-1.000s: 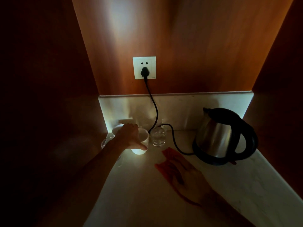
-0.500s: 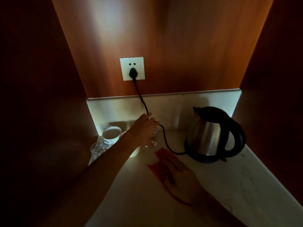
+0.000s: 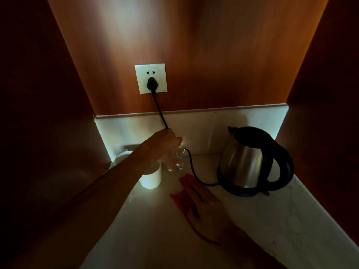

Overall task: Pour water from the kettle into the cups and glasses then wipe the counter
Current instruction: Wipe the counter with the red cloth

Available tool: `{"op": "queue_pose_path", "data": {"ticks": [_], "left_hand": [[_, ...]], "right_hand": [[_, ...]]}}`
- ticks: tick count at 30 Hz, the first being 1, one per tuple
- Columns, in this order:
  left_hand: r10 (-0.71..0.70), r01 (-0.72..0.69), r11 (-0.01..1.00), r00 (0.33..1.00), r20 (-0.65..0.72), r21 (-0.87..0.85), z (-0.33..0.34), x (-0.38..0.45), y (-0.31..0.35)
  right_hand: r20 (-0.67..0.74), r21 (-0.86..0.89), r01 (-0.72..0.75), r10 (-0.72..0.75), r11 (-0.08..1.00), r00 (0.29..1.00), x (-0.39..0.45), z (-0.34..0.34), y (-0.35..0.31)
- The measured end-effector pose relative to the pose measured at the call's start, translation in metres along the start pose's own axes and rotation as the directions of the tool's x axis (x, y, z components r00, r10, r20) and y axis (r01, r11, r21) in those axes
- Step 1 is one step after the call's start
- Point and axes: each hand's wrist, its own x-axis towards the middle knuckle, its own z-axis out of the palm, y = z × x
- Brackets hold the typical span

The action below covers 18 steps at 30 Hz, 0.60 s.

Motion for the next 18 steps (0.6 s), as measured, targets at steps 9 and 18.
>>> {"op": "queue_pose_path", "data": {"ticks": [9,18], "left_hand": [[-0.071,0.074,0.988,0.997,0.022,-0.132,-0.023,0.013,-0.006],[-0.067,0.068,0.991,0.998,0.018,-0.115,-0.023,0.012,-0.010]], "right_hand": [[0.040,0.003,-0.159,0.159,0.987,0.987,0.076,0.043,-0.005],[0.077,0.004,0.118,-0.118,0.993,0.990,0.112,0.054,0.006]]}}
